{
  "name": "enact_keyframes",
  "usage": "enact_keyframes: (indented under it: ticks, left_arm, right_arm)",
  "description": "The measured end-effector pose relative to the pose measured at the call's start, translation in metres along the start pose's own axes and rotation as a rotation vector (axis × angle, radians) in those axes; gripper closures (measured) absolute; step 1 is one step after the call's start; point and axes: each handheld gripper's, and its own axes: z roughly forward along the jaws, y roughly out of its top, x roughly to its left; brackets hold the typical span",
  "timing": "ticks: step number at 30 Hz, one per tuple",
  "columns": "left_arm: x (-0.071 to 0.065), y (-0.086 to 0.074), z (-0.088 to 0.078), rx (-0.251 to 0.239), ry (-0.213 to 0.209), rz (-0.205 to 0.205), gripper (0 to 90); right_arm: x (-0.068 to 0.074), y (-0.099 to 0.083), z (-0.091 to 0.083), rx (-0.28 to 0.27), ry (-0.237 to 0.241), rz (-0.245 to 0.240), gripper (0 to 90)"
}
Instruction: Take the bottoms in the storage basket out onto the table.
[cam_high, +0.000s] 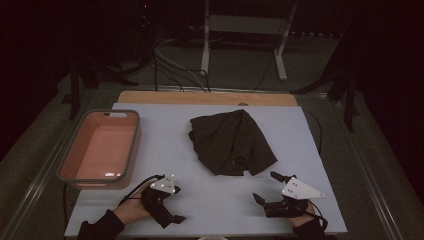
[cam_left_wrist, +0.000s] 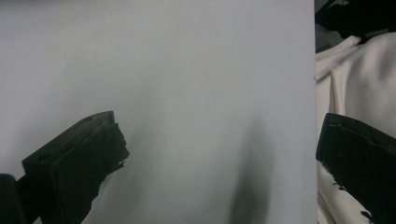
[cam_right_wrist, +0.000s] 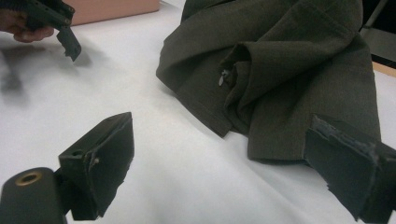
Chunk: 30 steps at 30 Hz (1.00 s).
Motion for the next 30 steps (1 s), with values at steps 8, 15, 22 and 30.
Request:
enact_keyframes:
  ticks: [8,15,22,30]
  left_arm:
    - [0.001,-0.012,-0.010,-0.007,0.014,-0.028,0.2]
    - [-0.002,-0.021,-0.018,-0.008,0.029,-0.034,0.3]
    - [-0.005,-0.029,-0.029,-0.010,0.057,-0.041,0.3]
    - [-0.009,-0.039,-0.038,0.006,0.073,-0.047,0.2]
  right_arm:
    - [0.001,0.000,0.000,0.003,0.003,-0.002,9.4]
    - [0.001,0.000,0.000,0.005,0.003,-0.004,9.4]
    - [0.001,0.000,0.000,0.005,0.002,-0.004,9.4]
    - [0.001,0.000,0.000,0.007,0.003,-0.005,9.3]
